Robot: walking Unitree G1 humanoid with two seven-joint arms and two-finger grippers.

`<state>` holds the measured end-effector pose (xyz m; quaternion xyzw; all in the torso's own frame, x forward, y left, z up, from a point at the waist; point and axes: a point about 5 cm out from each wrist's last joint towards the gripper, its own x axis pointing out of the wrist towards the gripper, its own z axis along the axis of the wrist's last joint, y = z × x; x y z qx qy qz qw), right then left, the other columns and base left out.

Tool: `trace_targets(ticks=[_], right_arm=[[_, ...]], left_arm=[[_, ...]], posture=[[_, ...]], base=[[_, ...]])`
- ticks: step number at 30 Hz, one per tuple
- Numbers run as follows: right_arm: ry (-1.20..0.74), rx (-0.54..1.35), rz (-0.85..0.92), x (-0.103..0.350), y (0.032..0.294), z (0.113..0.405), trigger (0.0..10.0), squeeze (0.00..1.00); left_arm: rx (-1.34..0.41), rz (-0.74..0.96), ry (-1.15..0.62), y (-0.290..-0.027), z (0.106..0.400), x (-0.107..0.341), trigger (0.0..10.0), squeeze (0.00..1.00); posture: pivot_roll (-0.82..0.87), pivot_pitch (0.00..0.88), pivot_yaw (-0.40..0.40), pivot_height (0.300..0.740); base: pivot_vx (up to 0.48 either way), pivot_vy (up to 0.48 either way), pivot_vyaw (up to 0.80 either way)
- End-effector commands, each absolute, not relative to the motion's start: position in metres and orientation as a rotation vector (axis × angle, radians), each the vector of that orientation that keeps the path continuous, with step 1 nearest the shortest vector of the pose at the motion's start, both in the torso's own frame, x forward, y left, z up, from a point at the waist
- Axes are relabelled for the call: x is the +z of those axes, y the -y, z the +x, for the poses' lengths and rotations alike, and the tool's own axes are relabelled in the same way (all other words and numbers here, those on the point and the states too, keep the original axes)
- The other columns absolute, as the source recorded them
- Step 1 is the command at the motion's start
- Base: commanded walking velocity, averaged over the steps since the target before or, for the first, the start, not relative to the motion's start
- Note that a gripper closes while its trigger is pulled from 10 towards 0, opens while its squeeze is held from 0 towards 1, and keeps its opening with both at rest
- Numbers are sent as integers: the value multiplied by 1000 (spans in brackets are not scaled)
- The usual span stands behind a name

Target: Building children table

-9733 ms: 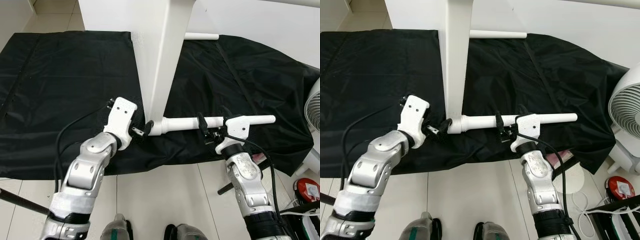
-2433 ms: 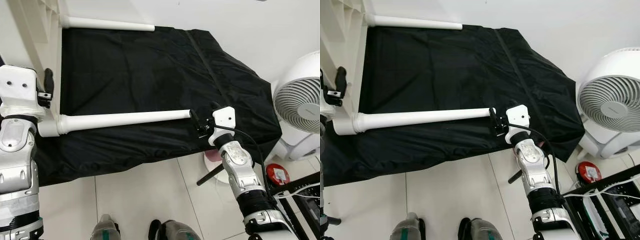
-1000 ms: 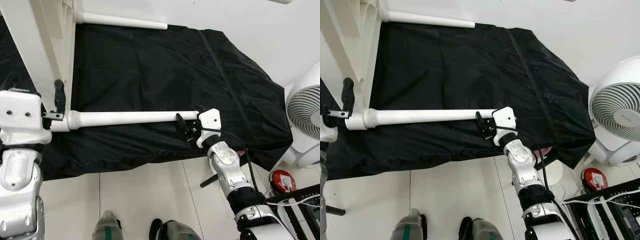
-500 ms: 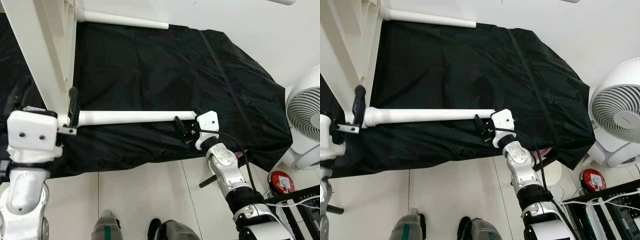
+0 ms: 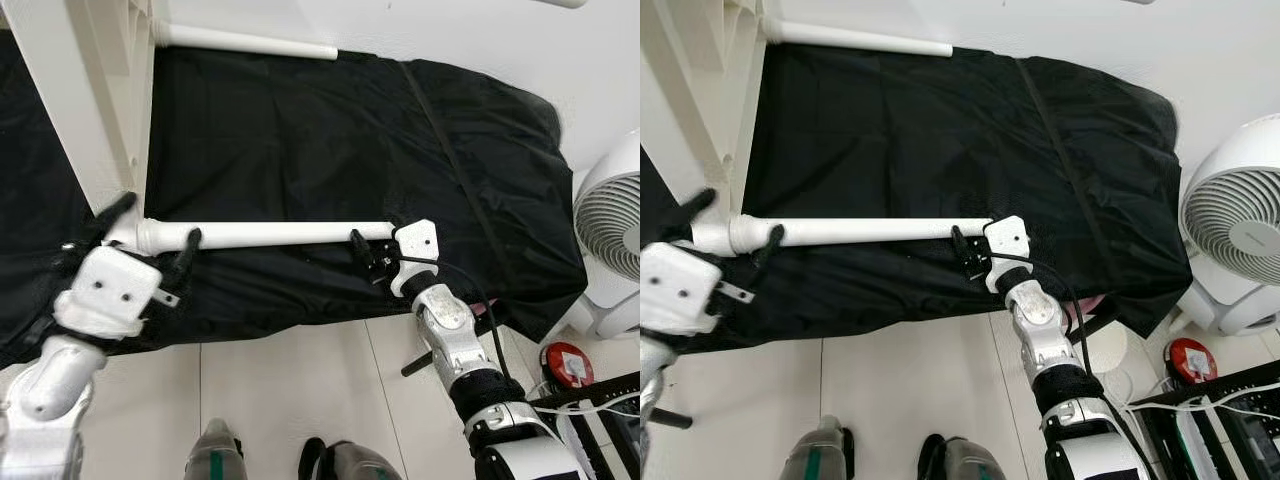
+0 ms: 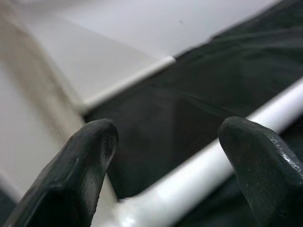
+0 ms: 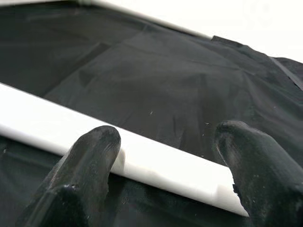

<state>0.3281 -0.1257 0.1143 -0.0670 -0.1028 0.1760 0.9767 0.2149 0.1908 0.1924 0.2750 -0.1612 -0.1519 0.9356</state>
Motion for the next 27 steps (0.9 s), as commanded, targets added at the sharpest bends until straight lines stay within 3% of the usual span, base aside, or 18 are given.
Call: trace_targets(ticks=[1,4,5,6,12,17,18,23,24,27], right_arm=[[182,325,-107,109,131,327,10000,0],[186,329,-95,109,131,326,10000,0],[189,332,-84,109,131,325,10000,0],[193,326,-55,110,131,324,10000,1000],[218,286,10,116,136,324,10000,1000],[254,221,68,127,143,329,10000,1000],[250,225,55,127,143,329,10000,1000],[240,265,16,126,140,329,10000,1000],[223,284,27,126,140,331,10000,0],[187,287,-2,126,138,336,10000,0]], left_arm=[[-370,554,295,-183,218,182,10000,0],[-386,507,285,-180,223,180,10000,0],[-396,463,276,-177,227,178,10000,102],[-413,433,277,-174,231,177,10000,1000],[-411,344,297,-169,254,178,10000,1000],[-295,258,276,-167,282,178,10000,1000],[-253,192,248,-165,289,176,10000,0],[-231,58,168,-156,302,167,10000,0],[-244,76,137,-152,305,163,10000,0],[-250,108,49,-147,312,149,10000,0]], posture=[[232,59,-97,740],[221,53,-85,740],[212,49,-76,740],[204,45,-66,740],[174,26,-49,740],[140,3,-11,740],[125,0,6,740],[99,0,34,740],[87,0,49,740],[65,0,77,740]], base=[[0,0,0],[0,0,0],[0,0,0],[0,0,0],[0,0,0],[0,0,0],[0,0,0],[0,0,0],[0,0,0],[0,0,0]])
